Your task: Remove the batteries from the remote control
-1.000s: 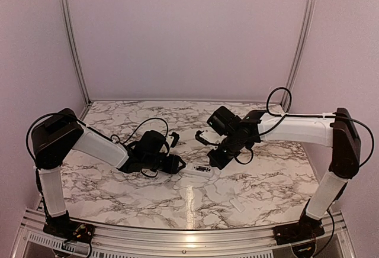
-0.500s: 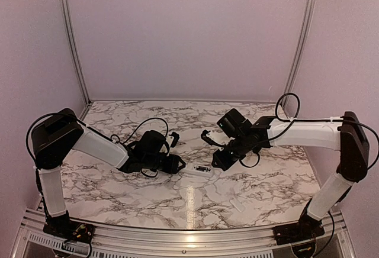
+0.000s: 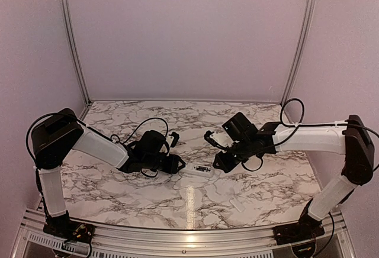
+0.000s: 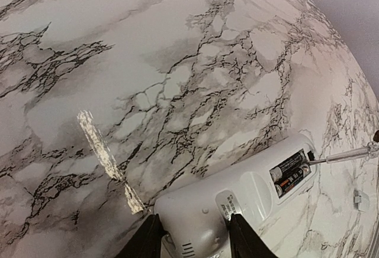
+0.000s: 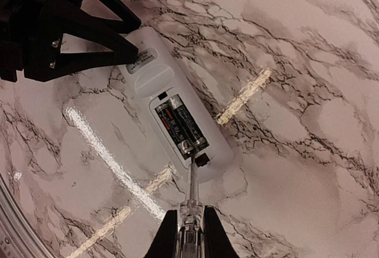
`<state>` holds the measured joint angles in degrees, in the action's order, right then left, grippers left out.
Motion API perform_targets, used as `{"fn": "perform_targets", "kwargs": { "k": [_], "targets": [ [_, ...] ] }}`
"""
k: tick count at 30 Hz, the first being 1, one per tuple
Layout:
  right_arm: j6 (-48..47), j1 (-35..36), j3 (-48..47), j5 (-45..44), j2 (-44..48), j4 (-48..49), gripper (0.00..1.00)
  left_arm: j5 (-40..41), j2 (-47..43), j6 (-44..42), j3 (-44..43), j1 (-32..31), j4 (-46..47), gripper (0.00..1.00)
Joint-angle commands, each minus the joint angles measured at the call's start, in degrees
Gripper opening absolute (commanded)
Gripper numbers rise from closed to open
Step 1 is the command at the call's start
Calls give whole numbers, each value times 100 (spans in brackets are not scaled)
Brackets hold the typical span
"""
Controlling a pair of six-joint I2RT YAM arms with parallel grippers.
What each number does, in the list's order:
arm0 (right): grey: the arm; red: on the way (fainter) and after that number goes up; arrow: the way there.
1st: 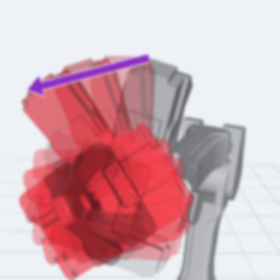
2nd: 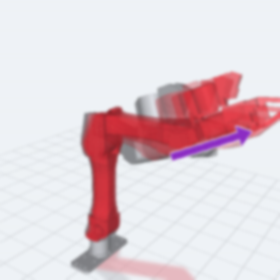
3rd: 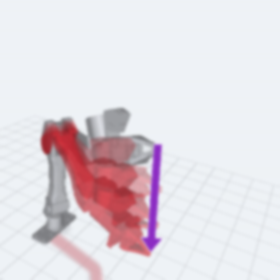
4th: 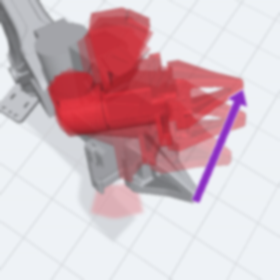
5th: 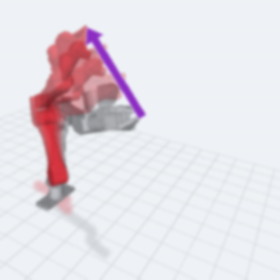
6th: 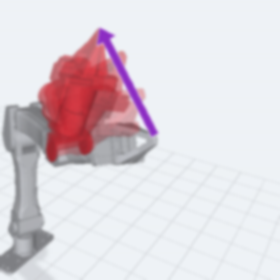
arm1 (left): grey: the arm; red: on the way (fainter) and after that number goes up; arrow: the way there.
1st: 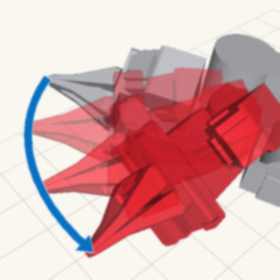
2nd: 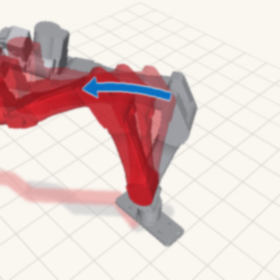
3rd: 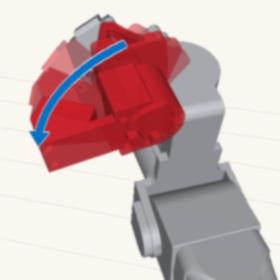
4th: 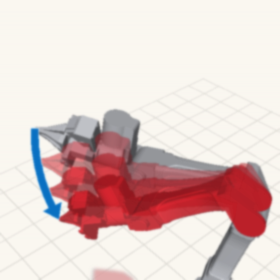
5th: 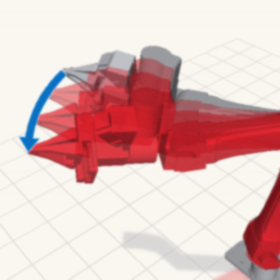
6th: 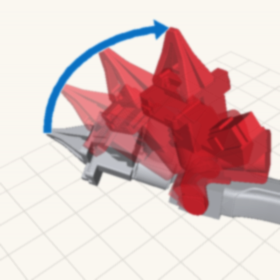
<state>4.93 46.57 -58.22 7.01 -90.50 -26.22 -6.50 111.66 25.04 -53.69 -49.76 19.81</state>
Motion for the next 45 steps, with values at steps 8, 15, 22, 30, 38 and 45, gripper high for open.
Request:
{"fn": "perform_targets", "kwargs": {
  "k": [8,15,22,30,38,45],
  "targets": [
    [211,-34,560,844,305,518,0,-414,136,-32,-124,-141,-258,41],
    [261,-60,734,933,301,727,0,-424,141,-33,-133,-137,-259,40],
    [319,-60,884,927,373,911,0,-430,163,-34,-146,-139,-258,40],
    [458,-60,1207,1036,507,1323,0,-439,172,-42,-150,-142,-250,40],
    [610,-56,1488,1100,662,1684,0,-438,188,-38,-150,-135,-250,40],
    [720,-60,1732,1152,803,1955,0,-448,181,-43,-151,-138,-259,40]
  ]
}}
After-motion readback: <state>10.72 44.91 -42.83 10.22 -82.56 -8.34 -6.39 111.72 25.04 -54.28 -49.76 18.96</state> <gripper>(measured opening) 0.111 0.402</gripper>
